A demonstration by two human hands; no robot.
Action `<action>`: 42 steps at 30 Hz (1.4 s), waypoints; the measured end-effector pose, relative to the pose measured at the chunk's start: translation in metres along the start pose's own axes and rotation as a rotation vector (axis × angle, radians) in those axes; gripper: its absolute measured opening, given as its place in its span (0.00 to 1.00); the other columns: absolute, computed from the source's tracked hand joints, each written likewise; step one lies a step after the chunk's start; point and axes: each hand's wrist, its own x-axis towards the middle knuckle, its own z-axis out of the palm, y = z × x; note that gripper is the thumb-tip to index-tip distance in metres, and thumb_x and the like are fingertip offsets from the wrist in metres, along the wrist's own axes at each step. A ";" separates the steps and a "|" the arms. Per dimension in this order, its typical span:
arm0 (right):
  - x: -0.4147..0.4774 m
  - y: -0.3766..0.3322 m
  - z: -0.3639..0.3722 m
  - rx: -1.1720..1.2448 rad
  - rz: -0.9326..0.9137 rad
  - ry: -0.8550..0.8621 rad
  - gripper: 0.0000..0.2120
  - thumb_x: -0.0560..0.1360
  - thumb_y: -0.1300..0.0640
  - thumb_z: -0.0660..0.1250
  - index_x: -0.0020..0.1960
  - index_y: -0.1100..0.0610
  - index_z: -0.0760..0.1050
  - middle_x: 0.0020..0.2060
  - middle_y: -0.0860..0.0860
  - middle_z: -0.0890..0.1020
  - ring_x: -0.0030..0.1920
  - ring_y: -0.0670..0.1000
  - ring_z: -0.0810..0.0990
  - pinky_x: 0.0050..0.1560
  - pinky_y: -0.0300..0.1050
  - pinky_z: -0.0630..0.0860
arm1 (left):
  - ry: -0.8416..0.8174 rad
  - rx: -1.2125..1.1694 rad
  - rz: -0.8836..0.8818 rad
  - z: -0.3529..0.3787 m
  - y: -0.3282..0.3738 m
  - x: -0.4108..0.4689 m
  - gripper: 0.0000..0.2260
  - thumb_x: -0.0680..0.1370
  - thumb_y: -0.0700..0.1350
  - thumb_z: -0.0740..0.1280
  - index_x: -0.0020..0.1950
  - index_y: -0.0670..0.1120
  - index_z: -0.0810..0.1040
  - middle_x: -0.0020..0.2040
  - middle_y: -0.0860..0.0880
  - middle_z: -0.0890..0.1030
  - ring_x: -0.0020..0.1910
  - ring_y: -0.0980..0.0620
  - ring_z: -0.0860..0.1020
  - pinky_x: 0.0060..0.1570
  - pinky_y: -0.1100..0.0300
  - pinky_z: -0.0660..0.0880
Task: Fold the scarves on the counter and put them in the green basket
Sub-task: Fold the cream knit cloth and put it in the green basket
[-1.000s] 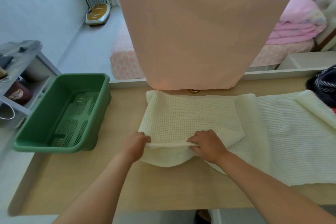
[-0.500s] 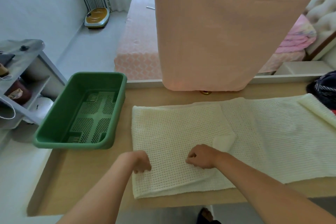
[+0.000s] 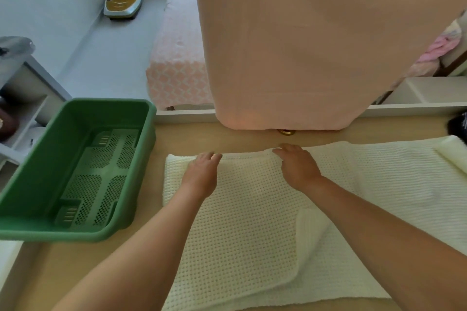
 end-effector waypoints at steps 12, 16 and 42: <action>-0.018 0.034 0.021 -0.039 -0.297 0.019 0.09 0.68 0.43 0.65 0.40 0.48 0.75 0.44 0.45 0.72 0.50 0.48 0.69 0.65 0.54 0.68 | -0.104 -0.027 0.144 0.014 -0.007 -0.003 0.05 0.75 0.50 0.65 0.50 0.54 0.77 0.50 0.56 0.74 0.53 0.51 0.71 0.55 0.56 0.71; -0.020 0.031 0.026 0.232 -0.048 -0.012 0.13 0.76 0.41 0.66 0.47 0.50 0.79 0.54 0.45 0.74 0.57 0.47 0.70 0.56 0.46 0.73 | -0.103 0.003 0.053 0.012 -0.008 -0.001 0.11 0.79 0.48 0.59 0.55 0.51 0.80 0.61 0.53 0.74 0.58 0.50 0.70 0.57 0.52 0.72; -0.009 0.037 0.002 0.094 0.070 0.191 0.06 0.73 0.54 0.65 0.48 0.51 0.79 0.42 0.46 0.79 0.46 0.50 0.76 0.69 0.54 0.63 | 0.092 0.099 0.036 0.003 -0.004 0.025 0.10 0.74 0.42 0.58 0.53 0.48 0.74 0.45 0.50 0.80 0.46 0.47 0.74 0.63 0.53 0.65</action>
